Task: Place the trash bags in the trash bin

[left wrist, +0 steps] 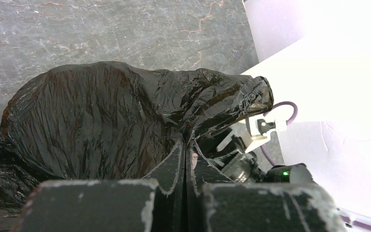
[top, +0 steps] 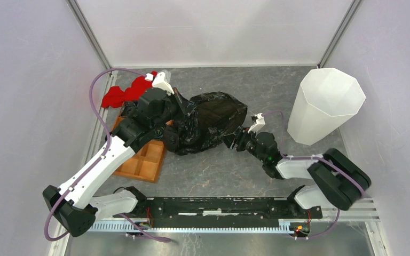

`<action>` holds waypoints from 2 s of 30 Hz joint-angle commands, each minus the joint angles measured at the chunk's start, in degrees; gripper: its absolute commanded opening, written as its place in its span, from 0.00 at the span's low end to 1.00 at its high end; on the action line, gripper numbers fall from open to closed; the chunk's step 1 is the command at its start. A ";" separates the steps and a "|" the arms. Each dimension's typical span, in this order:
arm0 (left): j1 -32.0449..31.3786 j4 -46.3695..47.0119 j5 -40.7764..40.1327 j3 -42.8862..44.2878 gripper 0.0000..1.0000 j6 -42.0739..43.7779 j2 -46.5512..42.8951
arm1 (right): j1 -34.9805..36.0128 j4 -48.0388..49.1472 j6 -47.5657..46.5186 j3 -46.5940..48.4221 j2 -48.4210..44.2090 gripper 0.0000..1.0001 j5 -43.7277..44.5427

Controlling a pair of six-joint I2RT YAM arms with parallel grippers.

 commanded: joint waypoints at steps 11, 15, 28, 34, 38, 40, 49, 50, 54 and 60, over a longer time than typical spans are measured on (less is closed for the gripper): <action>0.16 1.74 -2.84 -2.44 0.02 -3.43 -1.54 | 1.07 32.28 0.33 0.40 13.89 0.33 1.04; 1.84 1.71 -4.22 -2.00 0.02 -5.69 2.01 | -1.75 4.30 -2.79 6.86 6.61 0.00 2.94; 13.22 -1.01 -3.43 40.64 0.02 5.41 20.75 | -15.38 -60.76 -39.77 67.40 -7.04 0.00 1.26; 13.18 6.67 -0.44 23.31 0.02 8.06 7.95 | -15.36 -50.03 -40.33 57.11 -17.31 0.00 -8.64; 13.31 -1.06 -9.96 0.44 0.02 7.41 1.54 | -15.41 -43.53 -34.95 33.37 -19.54 0.00 -16.37; 13.52 -3.23 -10.98 -9.58 0.02 6.73 -0.85 | -15.38 -41.83 -32.03 22.94 -20.31 0.00 -18.55; 13.62 1.85 -2.92 -20.94 0.02 6.54 -11.06 | -15.35 -52.89 -39.93 26.21 -22.36 0.00 -13.21; 13.64 1.16 -2.73 -17.63 0.02 7.33 -9.58 | -15.37 -55.18 -40.36 29.30 -20.71 0.00 -12.20; 13.64 -1.13 2.17 -2.23 0.02 10.10 -2.51 | -15.38 -59.41 -38.61 39.01 -17.21 0.00 -11.14; 13.63 -2.01 0.93 -3.10 0.02 9.63 -1.74 | -15.34 -60.69 -39.35 33.75 -18.38 0.00 -9.89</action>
